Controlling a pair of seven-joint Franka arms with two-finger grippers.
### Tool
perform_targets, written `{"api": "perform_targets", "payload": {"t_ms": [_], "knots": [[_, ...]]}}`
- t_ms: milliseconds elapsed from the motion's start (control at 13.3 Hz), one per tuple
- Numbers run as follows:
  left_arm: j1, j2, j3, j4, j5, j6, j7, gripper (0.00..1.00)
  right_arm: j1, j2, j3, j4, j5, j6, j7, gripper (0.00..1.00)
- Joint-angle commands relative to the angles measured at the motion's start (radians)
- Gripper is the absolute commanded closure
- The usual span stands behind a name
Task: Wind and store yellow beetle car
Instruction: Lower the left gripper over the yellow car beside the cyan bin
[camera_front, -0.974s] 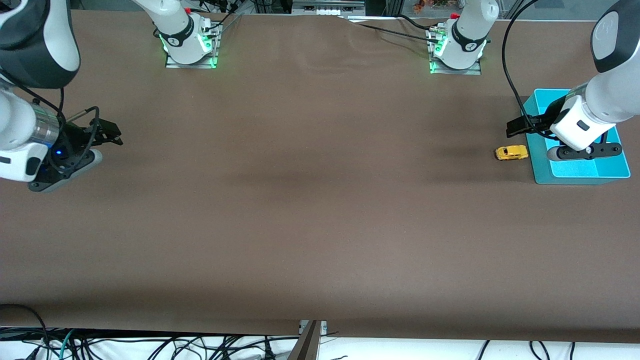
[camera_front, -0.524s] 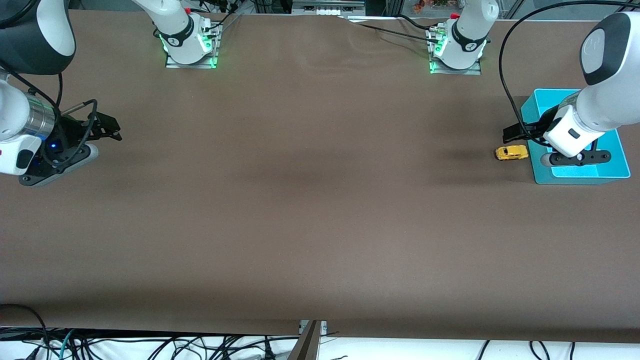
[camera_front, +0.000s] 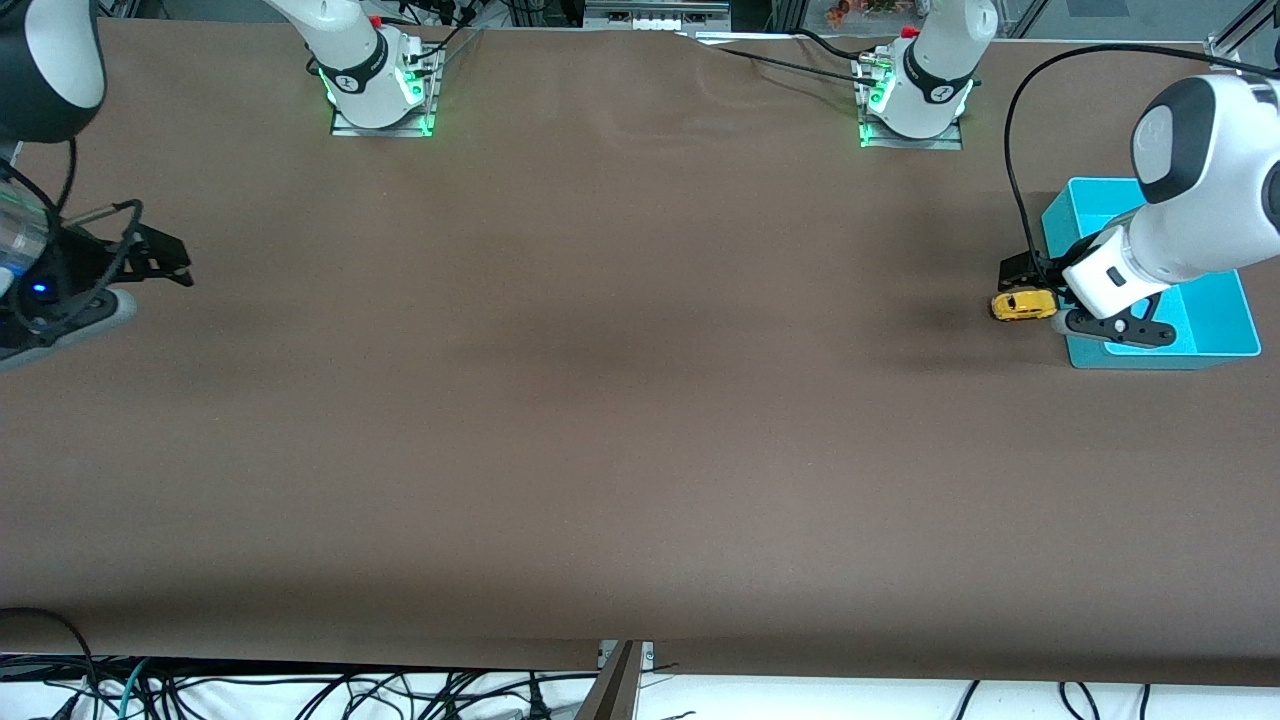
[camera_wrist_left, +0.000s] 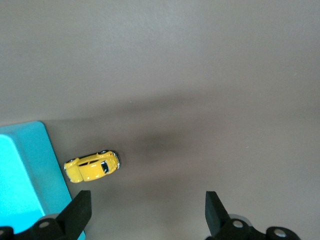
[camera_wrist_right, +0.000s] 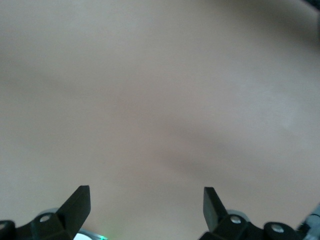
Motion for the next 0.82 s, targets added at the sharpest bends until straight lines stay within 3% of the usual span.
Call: {"api": "perform_targets", "payload": {"t_ms": [0, 225, 449, 749], "knots": [[0.020, -0.022, -0.004, -0.116, 0.010, 0.072, 0.186, 0.00, -0.005, -0.062, 0.013, -0.013, -0.019, 0.007, -0.001, 0.00], [0.069, -0.001, -0.003, -0.215, 0.010, 0.237, 0.503, 0.00, -0.030, -0.112, 0.011, -0.071, -0.019, 0.009, -0.001, 0.00], [0.141, 0.073, -0.003, -0.249, 0.010, 0.371, 0.827, 0.00, -0.072, -0.148, 0.011, -0.131, 0.016, 0.015, 0.032, 0.00], [0.194, 0.157, -0.001, -0.305, 0.022, 0.550, 1.204, 0.00, -0.083, -0.182, 0.011, -0.179, 0.038, 0.013, 0.227, 0.00]]}}
